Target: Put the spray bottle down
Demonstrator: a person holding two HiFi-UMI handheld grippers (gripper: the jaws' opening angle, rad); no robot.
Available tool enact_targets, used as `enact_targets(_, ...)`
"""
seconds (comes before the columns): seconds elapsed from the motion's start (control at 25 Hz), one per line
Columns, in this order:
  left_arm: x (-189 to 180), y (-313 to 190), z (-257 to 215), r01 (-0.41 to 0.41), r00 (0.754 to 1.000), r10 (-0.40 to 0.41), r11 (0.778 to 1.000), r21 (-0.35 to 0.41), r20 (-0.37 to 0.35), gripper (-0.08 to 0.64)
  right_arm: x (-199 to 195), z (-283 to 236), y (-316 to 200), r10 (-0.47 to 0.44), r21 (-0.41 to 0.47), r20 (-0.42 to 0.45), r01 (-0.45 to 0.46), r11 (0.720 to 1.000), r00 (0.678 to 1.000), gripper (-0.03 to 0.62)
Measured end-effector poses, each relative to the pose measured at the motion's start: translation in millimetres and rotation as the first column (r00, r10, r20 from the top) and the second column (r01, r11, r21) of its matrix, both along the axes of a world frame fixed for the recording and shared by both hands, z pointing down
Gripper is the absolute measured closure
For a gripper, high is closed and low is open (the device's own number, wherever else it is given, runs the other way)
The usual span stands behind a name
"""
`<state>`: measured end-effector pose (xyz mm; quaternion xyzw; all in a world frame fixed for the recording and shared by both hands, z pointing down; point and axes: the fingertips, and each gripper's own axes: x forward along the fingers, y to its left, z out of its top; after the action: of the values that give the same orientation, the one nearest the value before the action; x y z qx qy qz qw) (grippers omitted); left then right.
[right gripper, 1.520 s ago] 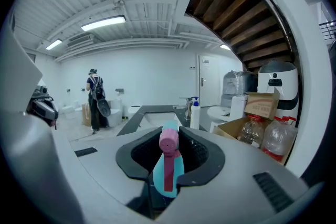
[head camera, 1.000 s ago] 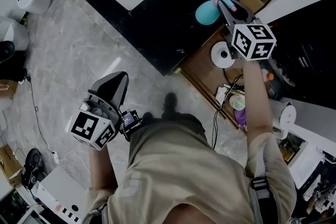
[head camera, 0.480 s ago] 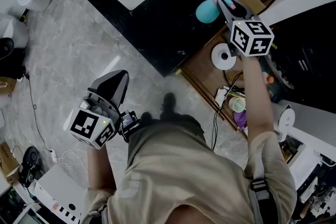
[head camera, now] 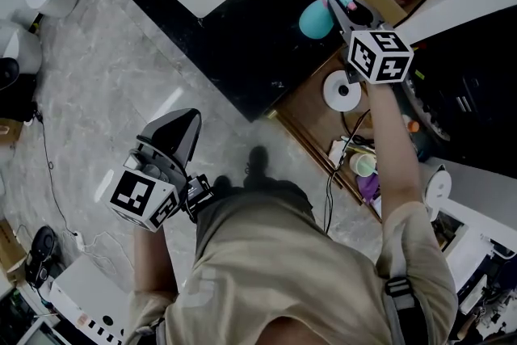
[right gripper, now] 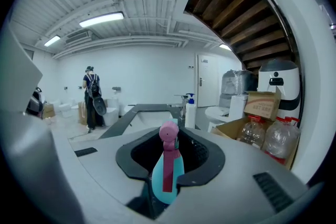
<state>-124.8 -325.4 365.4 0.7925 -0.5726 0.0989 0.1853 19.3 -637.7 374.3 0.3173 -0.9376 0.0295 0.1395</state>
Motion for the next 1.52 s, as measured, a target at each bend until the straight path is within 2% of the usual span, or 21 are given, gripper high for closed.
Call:
enact_targets(0.28,-0.3,1.7,-2.3,0.005,1.0,-0.005,1.0,0.002,-0.004,0.551,-0.2,0.8,-1.2,-0.027,0.038,0.121,0.023,0.999,0.992,0.499)
enact_targets(0.44,-0.8,1.8,-0.8,0.008,1.0,-0.008,1.0,-0.002,-0.003,0.551,-3.0,2.1,-1.9,-0.038,0.05,0.159,0.03,0.998,0.987,0.499)
enact_targets(0.64,-3.4,1.3,-2.1,0.022,0.998,-0.022,1.0,-0.001,-0.061,0.551,-2.9,4.0,-6.9,-0.069,0.055,0.233,0.058,0.997,0.97,0.499)
enact_targets(0.92,-12.2,9.2,-0.1,0.059,0.997,-0.059,0.998,-0.005,-0.049,0.551,-6.7,4.9,-10.0,-0.102,0.111,0.211,0.08,0.991,0.972,0.499)
enact_targets(1.08,-13.2,11.7,4.3,0.064,0.998,-0.064,0.998,-0.016,-0.021,0.551,-7.1,4.5,-11.2,-0.111,0.114,0.198,0.089,0.989,0.974,0.499)
enact_targets(1.32,-17.6,17.2,0.9,0.071,0.997,-0.071,0.997,-0.003,-0.02,0.551,-8.6,5.4,-11.2,-0.126,0.11,0.157,0.11,0.988,0.979,0.496)
enact_targets(1.4,-20.2,19.8,0.4,0.078,0.997,-0.078,0.997,0.0,-0.019,0.551,-9.2,6.9,-10.7,-0.138,0.082,0.148,0.127,0.988,0.979,0.414)
enact_targets(1.52,-23.3,25.3,0.8,0.088,0.996,-0.088,0.996,-0.001,-0.017,0.551,-6.2,2.4,-7.9,-0.145,0.083,0.138,0.135,0.987,0.98,0.387)
